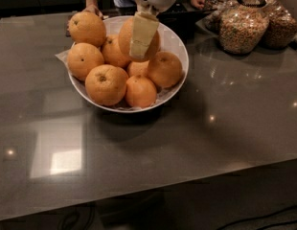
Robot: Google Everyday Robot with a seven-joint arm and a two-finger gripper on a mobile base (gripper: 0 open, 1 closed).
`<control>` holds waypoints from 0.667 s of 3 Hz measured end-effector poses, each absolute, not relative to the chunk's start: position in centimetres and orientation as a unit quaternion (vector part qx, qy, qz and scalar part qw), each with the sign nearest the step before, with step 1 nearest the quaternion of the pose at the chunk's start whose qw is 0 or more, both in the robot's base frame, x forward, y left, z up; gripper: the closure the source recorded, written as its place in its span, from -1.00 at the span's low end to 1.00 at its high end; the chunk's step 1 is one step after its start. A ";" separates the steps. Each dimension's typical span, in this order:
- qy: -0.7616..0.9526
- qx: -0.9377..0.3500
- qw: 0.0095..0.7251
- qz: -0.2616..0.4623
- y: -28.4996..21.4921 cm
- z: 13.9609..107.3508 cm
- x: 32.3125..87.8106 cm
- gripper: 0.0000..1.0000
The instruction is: Pick orange from white bowl
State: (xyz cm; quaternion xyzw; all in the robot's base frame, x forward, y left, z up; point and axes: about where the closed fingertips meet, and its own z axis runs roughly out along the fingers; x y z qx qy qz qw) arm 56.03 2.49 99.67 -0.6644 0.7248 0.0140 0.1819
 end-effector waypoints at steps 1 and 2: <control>0.701 -0.674 0.225 0.052 0.6 101.7 52.9 1.00; 0.681 -0.676 0.269 0.081 -1.7 104.0 49.0 1.00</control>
Offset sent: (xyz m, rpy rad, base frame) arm -0.1204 -0.0730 0.0681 0.3248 -0.0799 0.1416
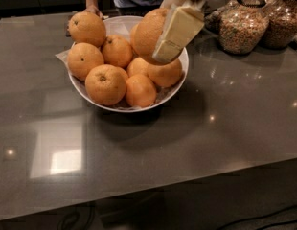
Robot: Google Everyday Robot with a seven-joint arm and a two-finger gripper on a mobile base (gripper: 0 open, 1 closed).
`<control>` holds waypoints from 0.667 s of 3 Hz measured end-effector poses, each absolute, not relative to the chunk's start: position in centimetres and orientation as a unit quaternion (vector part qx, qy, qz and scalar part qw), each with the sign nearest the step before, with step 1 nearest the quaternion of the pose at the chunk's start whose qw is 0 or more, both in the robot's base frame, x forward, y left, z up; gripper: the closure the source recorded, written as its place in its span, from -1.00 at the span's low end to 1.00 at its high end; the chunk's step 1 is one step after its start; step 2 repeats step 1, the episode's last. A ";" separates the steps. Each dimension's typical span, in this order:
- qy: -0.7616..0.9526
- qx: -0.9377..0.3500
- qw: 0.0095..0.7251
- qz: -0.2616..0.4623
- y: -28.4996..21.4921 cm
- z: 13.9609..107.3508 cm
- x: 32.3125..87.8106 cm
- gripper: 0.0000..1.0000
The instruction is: Pick orange from white bowl
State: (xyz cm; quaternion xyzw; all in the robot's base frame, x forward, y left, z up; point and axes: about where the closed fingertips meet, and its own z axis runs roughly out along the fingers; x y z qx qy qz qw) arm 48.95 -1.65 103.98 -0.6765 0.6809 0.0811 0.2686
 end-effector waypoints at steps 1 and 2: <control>0.667 -0.673 0.305 0.094 -3.6 105.5 45.5 1.00; 0.667 -0.673 0.305 0.094 -3.6 105.5 45.5 1.00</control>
Offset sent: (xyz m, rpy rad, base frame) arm 0.0000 0.0000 0.0000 0.0000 0.0000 0.0000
